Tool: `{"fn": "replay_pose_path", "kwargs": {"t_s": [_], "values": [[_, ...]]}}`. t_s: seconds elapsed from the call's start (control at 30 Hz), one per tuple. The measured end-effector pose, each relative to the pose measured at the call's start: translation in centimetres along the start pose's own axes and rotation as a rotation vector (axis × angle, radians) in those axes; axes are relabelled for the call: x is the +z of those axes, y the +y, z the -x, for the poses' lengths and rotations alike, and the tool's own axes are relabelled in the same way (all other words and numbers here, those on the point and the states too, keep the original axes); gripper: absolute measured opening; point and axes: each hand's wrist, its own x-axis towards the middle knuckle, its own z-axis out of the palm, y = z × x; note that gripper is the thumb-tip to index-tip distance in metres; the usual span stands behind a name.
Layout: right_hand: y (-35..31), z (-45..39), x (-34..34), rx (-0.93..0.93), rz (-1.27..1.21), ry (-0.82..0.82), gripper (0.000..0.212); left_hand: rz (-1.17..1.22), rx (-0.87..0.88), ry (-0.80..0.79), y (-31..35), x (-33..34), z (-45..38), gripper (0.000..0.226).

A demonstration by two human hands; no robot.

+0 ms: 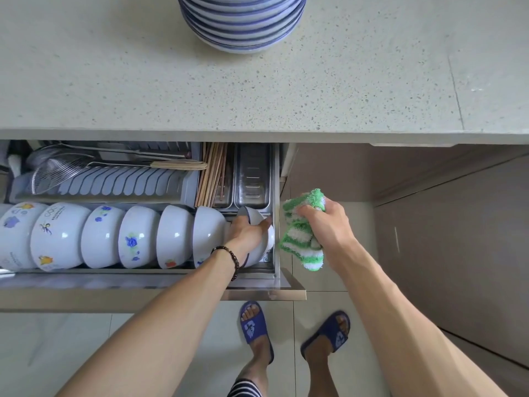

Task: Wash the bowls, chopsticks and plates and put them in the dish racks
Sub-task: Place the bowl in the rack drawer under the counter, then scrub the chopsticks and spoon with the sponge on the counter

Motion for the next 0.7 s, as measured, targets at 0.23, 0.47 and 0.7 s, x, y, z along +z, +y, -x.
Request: {"fn": "replay_pose_path", "kwargs": {"t_s": [0.23,0.47,0.7], "values": [[-3.0,2.2,-0.8,-0.068,-0.036,0.003,0.011,-0.146,0.089,0.015,2.0,-2.3,3.7,0.047],[-10.1,5.0,-1.7,-0.198,-0.058,0.043,0.013,-0.617,0.66,0.251,6.5,-7.6,10.9,0.055],[-18.6,6.2,-3.4,-0.339,-0.085,0.006,0.01,-0.768,0.831,0.466,13.4,-11.3,14.3,0.067]]}}
